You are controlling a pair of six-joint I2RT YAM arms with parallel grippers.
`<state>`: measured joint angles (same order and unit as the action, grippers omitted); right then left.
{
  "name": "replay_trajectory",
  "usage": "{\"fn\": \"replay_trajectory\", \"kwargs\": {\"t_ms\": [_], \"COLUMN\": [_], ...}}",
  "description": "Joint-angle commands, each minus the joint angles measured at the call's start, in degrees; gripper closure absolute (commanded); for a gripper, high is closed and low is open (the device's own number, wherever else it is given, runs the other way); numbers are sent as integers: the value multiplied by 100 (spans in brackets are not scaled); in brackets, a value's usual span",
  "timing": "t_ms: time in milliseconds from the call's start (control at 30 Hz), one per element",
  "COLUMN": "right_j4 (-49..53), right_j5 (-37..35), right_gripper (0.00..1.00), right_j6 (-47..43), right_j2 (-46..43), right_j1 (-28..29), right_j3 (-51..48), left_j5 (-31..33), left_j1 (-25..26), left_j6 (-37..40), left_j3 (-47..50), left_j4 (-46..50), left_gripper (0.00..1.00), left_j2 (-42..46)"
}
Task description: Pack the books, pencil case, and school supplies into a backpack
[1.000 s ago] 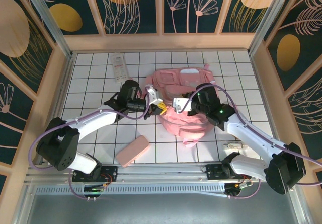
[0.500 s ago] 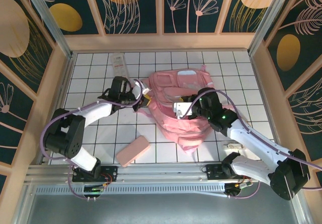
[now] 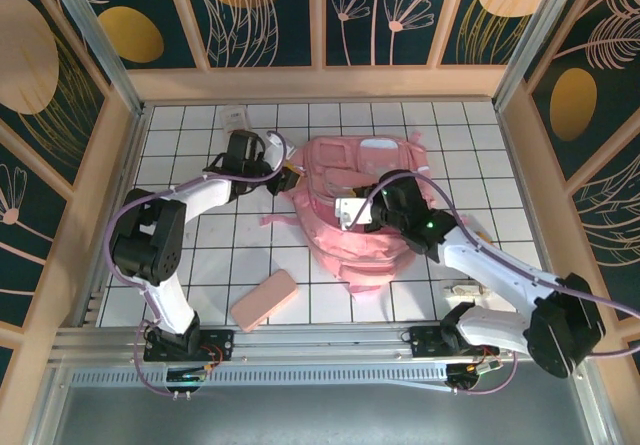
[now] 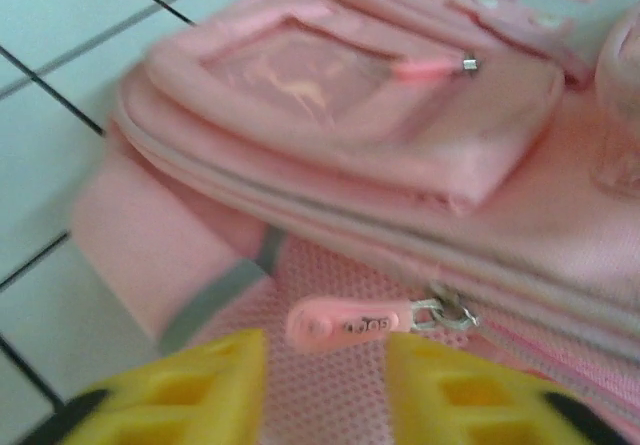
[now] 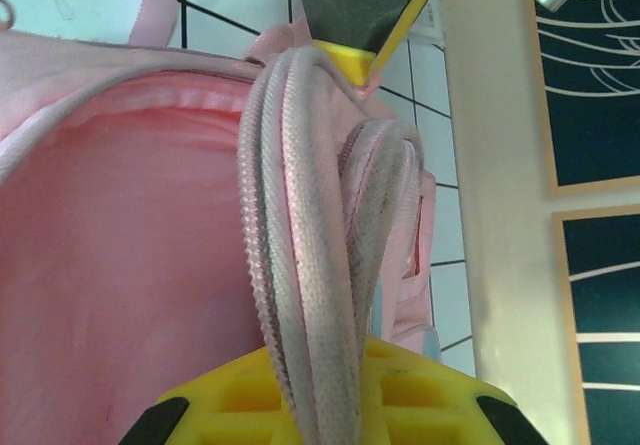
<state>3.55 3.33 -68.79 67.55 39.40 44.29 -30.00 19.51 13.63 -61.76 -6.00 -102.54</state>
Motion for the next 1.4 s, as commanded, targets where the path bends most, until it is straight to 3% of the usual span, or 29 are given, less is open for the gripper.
{"fn": "replay_trajectory", "kwargs": {"t_ms": [0,100,133,233,467,700,800,867,933,1000,1033,1067,1167,1233,1300,1367], "right_j4": [-656,-434,-417,-487,-546,-396,-416,-490,-607,-919,-1096,-1337,-2028,-2293,-1696,-703], "right_j5": [449,452,462,549,884,1349,1548,1589,1537,1373,1355,1311,724,-312,-1877,-2641], "right_gripper": [100,100,100,100,100,100,100,96,80,53,21,1,1,1,1,1], "right_j6": [181,269,274,334,518,812,924,1018,1229,1906,2354,2893,4625,6329,8323,9841], "right_j2": [387,724,770,765,517,426,417,432,413,298,206,49,-629,-1226,-1867,-2323], "right_j1": [-73,-64,-64,-59,-82,-189,-195,-165,-160,-212,-300,-407,-681,-773,-1030,-1270], "right_j3": [687,1127,1181,1157,744,763,762,723,664,549,466,331,-130,-416,-614,-688], "left_j5": [-384,-1116,-1313,-1086,-437,-471,-342,-345,-362,-314,-269,-176,129,297,489,625], "left_j1": [-57,-50,-19,256,712,1014,1129,1152,1153,1148,1152,1149,1152,1151,1150,1151], "left_j6": [451,1350,1787,2418,3182,4120,4332,4288,4050,3791,3642,3412,2769,2353,1701,1315], "left_j3": [182,565,849,1399,1178,653,406,266,94,65,119,225,466,444,300,231], "left_j4": [-432,-487,-486,-897,-981,-714,-663,-677,-641,-742,-880,-1116,-1707,-1825,-1802,-1770], "left_gripper": [54,48,40,22,22,23,29,49,73,94,95,100,100,100,100,100], "left_j2": [691,1353,1577,2167,1990,1287,1078,990,913,893,910,936,999,941,816,730]}}
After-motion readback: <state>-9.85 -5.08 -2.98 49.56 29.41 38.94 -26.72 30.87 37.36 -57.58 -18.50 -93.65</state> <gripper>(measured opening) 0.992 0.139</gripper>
